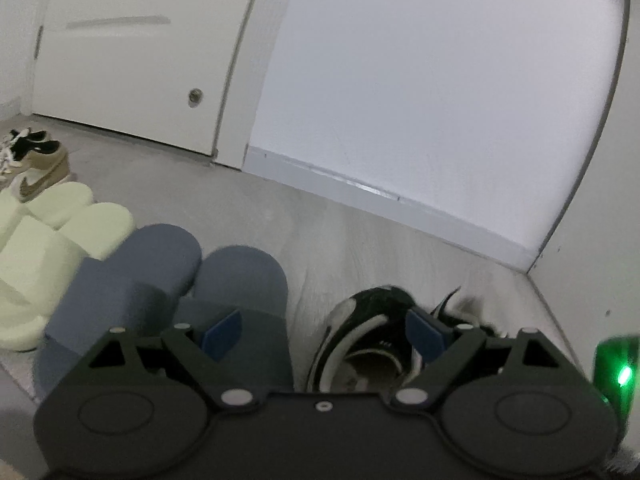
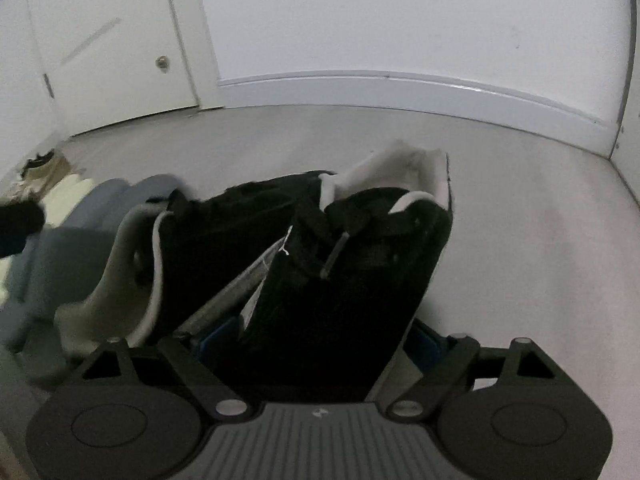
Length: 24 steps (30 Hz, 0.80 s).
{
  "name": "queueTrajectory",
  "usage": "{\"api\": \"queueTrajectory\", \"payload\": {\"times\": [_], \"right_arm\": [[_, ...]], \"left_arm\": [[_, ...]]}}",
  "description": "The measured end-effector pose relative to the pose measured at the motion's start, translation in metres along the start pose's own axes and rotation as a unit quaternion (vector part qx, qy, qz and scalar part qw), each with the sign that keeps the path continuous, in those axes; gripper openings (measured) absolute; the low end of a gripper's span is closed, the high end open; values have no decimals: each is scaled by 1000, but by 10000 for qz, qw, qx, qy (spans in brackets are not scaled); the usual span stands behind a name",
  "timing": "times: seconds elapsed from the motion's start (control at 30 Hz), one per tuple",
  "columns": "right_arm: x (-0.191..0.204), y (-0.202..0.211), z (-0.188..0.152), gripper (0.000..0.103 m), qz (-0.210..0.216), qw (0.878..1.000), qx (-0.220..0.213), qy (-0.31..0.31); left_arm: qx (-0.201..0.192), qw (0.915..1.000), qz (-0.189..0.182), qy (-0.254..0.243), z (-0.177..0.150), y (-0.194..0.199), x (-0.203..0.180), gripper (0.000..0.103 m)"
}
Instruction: Organize scattered shoes
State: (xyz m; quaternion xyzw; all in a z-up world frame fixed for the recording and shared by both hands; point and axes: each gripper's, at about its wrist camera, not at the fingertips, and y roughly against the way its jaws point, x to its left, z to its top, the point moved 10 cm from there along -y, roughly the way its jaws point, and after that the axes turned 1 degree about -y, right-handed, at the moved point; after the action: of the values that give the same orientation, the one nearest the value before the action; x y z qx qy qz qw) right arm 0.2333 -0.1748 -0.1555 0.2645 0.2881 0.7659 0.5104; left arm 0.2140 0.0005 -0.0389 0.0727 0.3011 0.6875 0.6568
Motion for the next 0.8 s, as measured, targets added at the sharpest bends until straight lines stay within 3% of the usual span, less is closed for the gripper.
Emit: {"api": "queueTrajectory", "payload": {"times": [0.13,0.3,0.43,0.5,0.53,0.6,0.67,0.8], "right_arm": [[15,-1,-3,88,161,9989,78,434],[12,7,0,89,33,9999,110,-70],[30,51,9,89,-706,9946,-763,27],[52,81,17,88,-745,9887,-1271,267],[58,84,18,88,-665,9886,-1311,341],[76,82,20,79,-440,9895,-1253,573],[86,67,20,56,-456,9908,-996,797],[97,34,21,50,-681,9907,-615,1000]], "left_arm": [[-205,9998,-40,75,9,27,13,90],[-139,9992,284,234,11,35,36,90],[135,9983,430,380,4,22,44,90],[218,9983,491,231,2,15,40,90],[279,9982,517,122,0,11,37,90],[336,9980,525,63,-1,7,38,90],[351,9980,497,192,-3,5,43,90],[301,9948,447,860,-4,3,65,90]]}}
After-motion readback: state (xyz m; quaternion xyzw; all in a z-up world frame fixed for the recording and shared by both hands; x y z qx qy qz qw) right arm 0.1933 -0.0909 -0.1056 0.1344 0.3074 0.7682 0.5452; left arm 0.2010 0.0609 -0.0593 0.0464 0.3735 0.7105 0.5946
